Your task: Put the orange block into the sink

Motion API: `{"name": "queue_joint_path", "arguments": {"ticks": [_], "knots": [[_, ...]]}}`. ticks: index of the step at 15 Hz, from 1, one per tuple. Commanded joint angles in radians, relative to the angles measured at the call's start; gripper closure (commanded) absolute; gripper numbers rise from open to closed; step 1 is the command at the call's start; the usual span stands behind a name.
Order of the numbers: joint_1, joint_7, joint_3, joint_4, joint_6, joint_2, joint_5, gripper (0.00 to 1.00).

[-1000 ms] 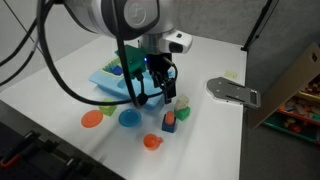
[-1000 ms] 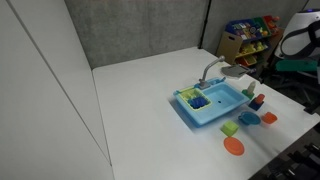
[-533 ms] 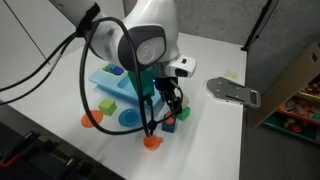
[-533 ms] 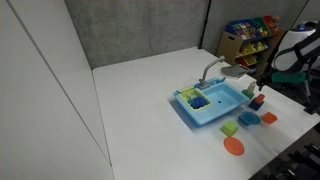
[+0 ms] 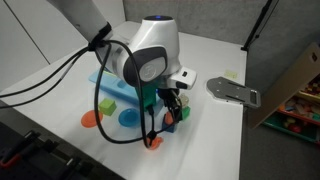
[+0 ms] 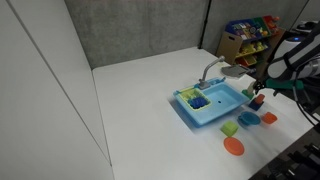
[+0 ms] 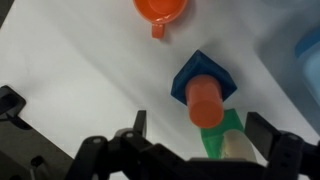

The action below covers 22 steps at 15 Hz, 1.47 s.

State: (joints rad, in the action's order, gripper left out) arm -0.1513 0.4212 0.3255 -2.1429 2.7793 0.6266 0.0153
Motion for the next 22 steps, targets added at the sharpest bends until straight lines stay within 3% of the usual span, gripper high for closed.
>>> {"name": "queue_joint_path", "arguments": {"ticks": [1, 4, 8, 9, 10, 12, 14, 17, 22], "knots": [[-0.015, -0.037, -0.023, 0.021, 0.017, 0.025, -0.064, 0.00], [-0.014, -0.044, -0.029, 0.018, 0.024, 0.033, -0.094, 0.00], [0.002, -0.039, -0.013, 0.018, 0.047, 0.036, -0.093, 0.35], [0.004, -0.038, -0.010, 0.018, 0.054, 0.034, -0.092, 0.48], [0.007, -0.037, -0.007, 0.017, 0.062, 0.033, -0.091, 0.51], [0.014, -0.037, -0.002, 0.011, 0.078, 0.029, -0.088, 0.75], [0.024, -0.035, 0.005, 0.004, 0.085, 0.026, -0.085, 0.88], [0.037, -0.037, 0.008, -0.020, 0.072, -0.011, -0.083, 0.88], [0.122, -0.013, 0.060, -0.054, 0.057, -0.087, -0.057, 0.88]]}}
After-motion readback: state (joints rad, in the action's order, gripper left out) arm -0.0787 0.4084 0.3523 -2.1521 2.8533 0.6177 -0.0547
